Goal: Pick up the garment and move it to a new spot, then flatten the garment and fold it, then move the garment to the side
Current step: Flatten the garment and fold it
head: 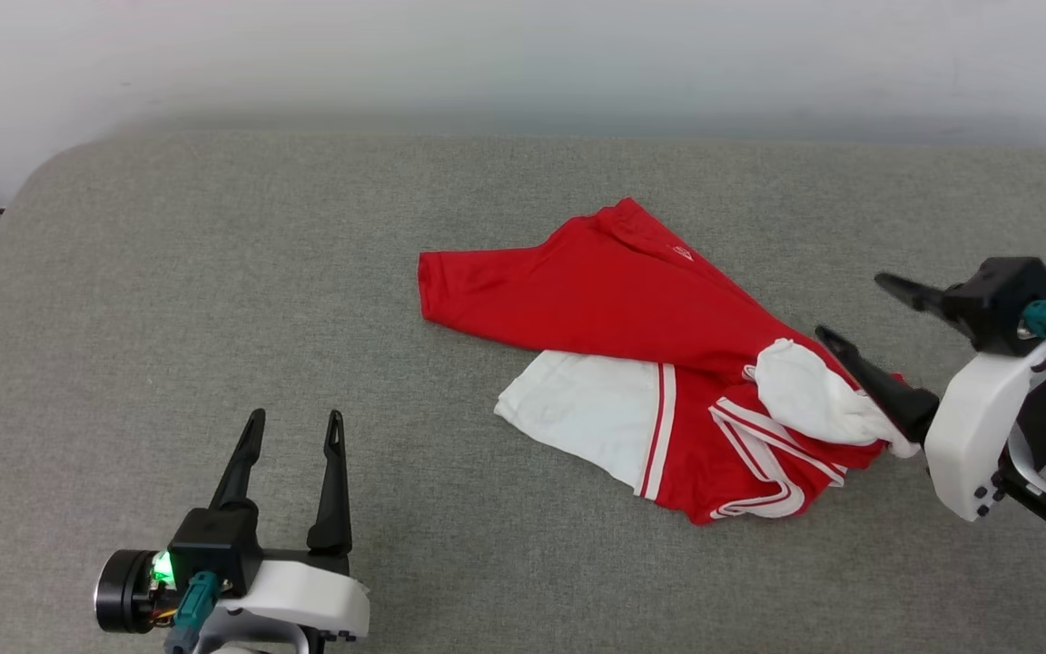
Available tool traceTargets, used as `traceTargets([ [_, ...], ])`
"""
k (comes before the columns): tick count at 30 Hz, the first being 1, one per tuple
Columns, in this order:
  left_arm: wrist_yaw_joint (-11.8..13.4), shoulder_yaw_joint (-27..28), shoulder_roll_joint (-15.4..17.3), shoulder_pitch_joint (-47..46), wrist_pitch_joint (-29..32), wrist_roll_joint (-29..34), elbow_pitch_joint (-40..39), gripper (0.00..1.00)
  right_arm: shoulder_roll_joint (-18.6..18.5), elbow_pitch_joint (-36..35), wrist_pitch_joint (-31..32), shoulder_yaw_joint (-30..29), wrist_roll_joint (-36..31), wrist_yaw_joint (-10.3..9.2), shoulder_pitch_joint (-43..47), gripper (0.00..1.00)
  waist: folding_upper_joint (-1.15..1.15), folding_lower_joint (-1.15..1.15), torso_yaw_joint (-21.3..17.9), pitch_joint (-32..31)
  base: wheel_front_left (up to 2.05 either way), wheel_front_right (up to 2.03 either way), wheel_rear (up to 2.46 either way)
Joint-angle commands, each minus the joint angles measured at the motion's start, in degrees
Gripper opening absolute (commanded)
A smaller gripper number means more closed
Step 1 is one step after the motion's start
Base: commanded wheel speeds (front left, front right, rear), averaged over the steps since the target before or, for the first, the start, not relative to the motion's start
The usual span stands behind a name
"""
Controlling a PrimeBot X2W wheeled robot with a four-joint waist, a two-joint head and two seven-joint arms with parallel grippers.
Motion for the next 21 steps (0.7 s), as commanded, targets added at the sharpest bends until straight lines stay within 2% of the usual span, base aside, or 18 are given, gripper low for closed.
traceTargets([
  [1, 0.1, -0.2, -0.1, -0.9, -0.2, -0.1, -0.1, 1.0, -1.7, -0.9, 3.2, 2.0, 2.0, -0.06, -1.6, 1.0, 0.0, -0.01, 0.4, 0.6, 0.0, 0.0, 0.0],
  [6, 0.2, -0.7, -0.1, -2.1, -0.2, -0.4, -0.2, 1.0, -6.2, -2.4, 13.4, 8.6, 7.1, -0.06, -4.4, 1.0, 0.0, -0.01, 1.3, 2.4, 0.0, 0.0, 0.0],
  [10, 0.4, -1.7, -0.1, -3.2, -0.2, -1.1, -0.2, 1.0, -7.6, -1.0, 18.8, 13.0, 9.1, -0.06, -6.2, 1.0, 0.0, -0.01, 2.6, 4.5, 0.0, 0.0, 0.0],
  [14, 1.1, -2.9, -0.2, -4.5, -0.2, -2.2, -0.3, 1.0, -7.5, 2.7, 19.9, 16.6, 9.6, -0.06, -7.7, 1.0, 0.0, -0.01, 4.1, 6.9, 0.0, 0.0, 0.0],
  [21, 1.7, -4.2, -0.2, -6.2, -0.2, -3.2, 0.3, 1.0, -6.4, 11.2, 15.7, 22.6, 8.3, -0.07, -10.1, 1.0, 0.0, -0.01, 5.9, 9.4, 0.0, 0.0, 0.0],
])
